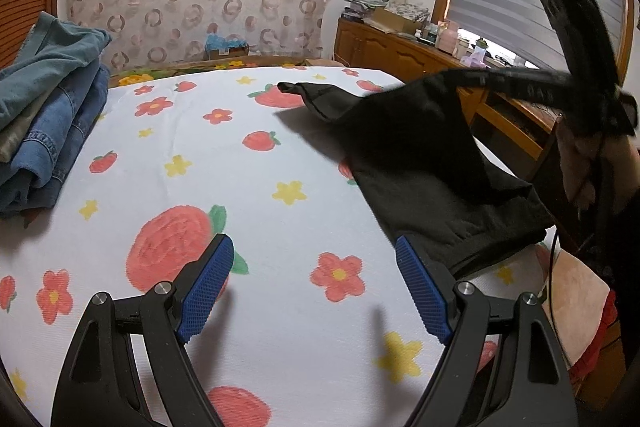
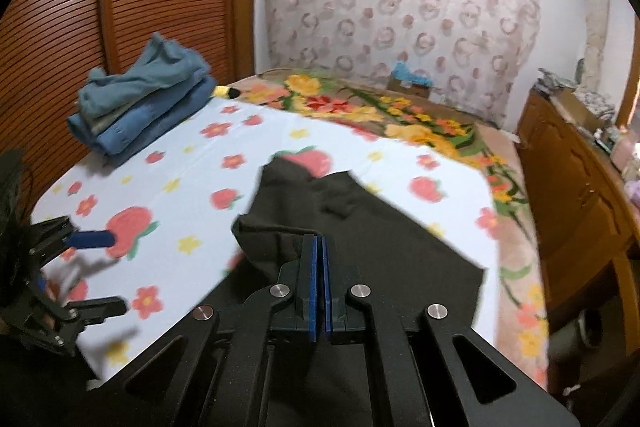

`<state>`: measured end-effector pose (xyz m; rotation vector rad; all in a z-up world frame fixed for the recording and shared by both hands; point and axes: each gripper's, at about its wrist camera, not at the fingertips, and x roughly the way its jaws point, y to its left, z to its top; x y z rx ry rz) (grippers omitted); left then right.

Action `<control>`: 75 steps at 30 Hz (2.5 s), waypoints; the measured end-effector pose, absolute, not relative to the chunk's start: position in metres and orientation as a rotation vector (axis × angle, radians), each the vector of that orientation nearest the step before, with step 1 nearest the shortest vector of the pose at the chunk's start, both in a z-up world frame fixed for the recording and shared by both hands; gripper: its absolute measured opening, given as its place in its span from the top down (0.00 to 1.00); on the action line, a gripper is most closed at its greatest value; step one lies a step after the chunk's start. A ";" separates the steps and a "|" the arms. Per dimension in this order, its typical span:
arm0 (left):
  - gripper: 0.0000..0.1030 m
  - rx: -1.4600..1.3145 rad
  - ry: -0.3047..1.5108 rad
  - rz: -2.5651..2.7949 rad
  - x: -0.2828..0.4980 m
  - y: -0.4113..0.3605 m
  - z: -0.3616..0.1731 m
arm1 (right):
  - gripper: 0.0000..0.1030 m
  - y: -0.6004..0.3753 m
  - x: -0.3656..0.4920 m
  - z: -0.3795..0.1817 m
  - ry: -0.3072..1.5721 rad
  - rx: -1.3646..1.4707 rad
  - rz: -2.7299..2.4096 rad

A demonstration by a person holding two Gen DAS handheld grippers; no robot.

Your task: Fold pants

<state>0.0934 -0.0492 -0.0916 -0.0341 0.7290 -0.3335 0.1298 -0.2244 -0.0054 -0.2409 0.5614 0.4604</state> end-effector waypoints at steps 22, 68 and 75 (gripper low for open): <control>0.18 -0.039 0.736 -0.336 0.090 -0.049 -0.093 | 0.98 -0.234 0.186 -0.013 0.627 -0.252 0.193; 0.25 0.043 0.772 -0.419 0.082 -0.079 -0.098 | 0.44 -0.221 0.123 -0.051 0.702 -0.165 0.340; 0.41 0.062 0.794 -0.478 0.079 -0.093 -0.102 | 0.44 -0.219 0.124 -0.051 0.701 -0.170 0.331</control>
